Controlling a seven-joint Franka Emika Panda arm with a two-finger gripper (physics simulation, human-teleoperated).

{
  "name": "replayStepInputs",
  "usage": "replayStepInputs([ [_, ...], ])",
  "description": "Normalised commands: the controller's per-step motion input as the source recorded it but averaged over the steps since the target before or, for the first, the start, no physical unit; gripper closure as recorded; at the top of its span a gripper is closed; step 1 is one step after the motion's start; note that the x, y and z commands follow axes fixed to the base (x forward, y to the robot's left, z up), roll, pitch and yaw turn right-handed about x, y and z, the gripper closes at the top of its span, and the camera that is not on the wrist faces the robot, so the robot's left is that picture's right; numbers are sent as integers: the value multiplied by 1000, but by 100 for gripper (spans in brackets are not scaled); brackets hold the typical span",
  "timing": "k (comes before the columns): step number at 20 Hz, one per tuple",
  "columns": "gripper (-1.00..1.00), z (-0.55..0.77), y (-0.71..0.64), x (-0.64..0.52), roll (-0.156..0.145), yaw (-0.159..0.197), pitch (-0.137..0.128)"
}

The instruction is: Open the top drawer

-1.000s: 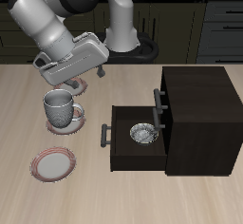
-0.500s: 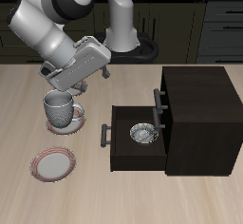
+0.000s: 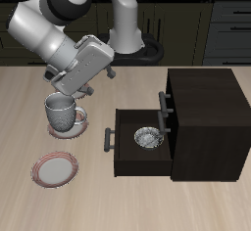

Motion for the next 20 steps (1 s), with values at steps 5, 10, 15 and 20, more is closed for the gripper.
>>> replayStepInputs([
  [5,-100,-19,144,-36,100,-5,-9],
  [10,-100,-57,-14,143,38,-54,-24],
  [15,-100,-159,-64,-15,99,-34,-17],
  [20,-100,-228,11,-78,107,-11,11],
])
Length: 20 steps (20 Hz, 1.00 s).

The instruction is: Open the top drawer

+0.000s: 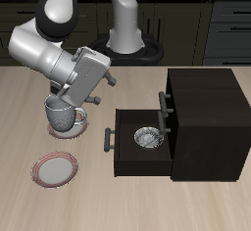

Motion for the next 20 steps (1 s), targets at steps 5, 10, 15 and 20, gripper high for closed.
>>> replayStepInputs([
  [5,-100,-126,5,-133,104,-36,-16],
  [10,-100,51,-51,-102,62,-14,-45],
  [15,-100,79,-145,-53,59,-31,-95],
  [20,-100,-18,8,5,7,-4,-5],
])
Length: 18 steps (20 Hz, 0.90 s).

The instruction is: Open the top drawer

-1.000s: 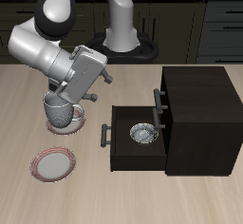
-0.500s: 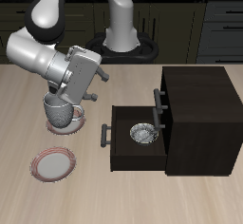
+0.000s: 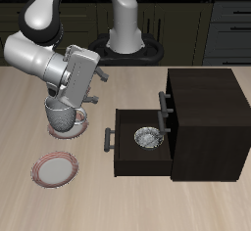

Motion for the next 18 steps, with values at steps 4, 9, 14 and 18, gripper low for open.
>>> replayStepInputs([
  [4,-100,23,27,-7,-8,-13,-13],
  [9,-100,-39,36,42,-16,-3,8],
  [14,-100,-98,213,71,-8,3,38],
  [18,-100,13,176,26,18,-5,1],
])
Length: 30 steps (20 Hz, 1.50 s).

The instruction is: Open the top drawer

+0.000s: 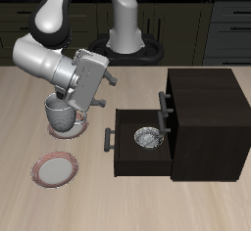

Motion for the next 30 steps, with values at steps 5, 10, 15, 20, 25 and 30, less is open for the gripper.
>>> replayStepInputs([
  [5,-100,-13,282,48,15,3,20],
  [10,-100,-6,319,17,35,-2,4],
  [15,-100,-20,327,20,20,13,31],
  [20,-100,57,274,11,25,0,8],
  [25,-100,86,369,-32,47,22,16],
  [30,-100,66,252,5,15,3,12],
])
